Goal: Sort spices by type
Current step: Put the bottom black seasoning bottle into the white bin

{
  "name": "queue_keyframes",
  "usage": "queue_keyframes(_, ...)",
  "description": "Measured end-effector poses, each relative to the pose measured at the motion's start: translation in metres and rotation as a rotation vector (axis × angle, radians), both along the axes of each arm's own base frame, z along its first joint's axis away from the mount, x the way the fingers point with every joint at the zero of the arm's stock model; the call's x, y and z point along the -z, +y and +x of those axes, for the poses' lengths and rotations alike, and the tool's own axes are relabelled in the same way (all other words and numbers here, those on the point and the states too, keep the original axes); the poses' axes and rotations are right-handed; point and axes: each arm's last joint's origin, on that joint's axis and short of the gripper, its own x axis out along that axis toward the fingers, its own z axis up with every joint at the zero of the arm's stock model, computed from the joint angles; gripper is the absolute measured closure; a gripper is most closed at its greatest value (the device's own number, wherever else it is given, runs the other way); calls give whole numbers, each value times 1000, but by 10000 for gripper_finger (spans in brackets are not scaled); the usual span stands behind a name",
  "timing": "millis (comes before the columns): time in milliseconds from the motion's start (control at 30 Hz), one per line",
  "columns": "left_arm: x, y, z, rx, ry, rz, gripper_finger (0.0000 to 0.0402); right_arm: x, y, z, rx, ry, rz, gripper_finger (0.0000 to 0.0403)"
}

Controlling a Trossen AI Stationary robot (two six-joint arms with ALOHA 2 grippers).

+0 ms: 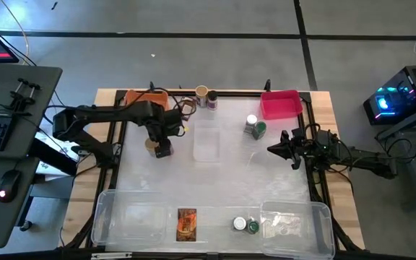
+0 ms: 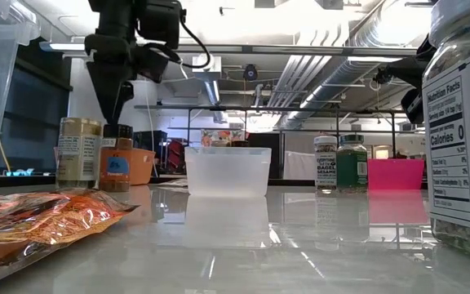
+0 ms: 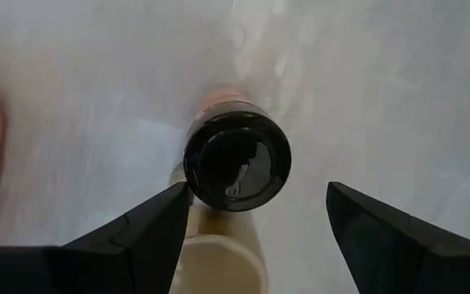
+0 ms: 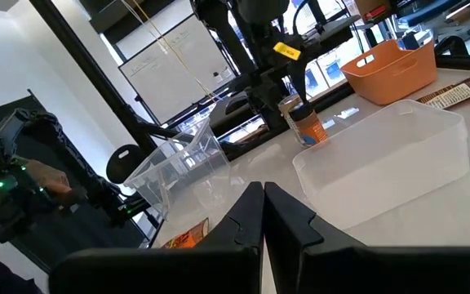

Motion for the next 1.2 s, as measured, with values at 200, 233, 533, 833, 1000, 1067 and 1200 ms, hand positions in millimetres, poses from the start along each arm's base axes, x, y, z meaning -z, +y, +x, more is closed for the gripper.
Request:
queue_keyframes(200,0,1,2,14,-13,18,124,0,0,0,0,0,0,402)
queue_keyframes(233,0,0,2,21,-12,22,124,0,0,0,0,0,0,402)
queue_keyframes(533,5,-3,11,104,-36,44,124,0,0,0,0,0,0,402)
queue_keyframes(833,22,-1,24,128,-25,38,124,0,0,0,0,0,0,402)
queue_keyframes(1000,23,-2,23,145,-4,33,132,0,0,0,0,0,0,402)
queue_keyframes(1067,23,-2,21,146,12,29,138,0,0,0,0,0,0,402)
queue_keyframes(1200,23,-2,21,146,14,29,152,0,0,0,0,0,0,402)
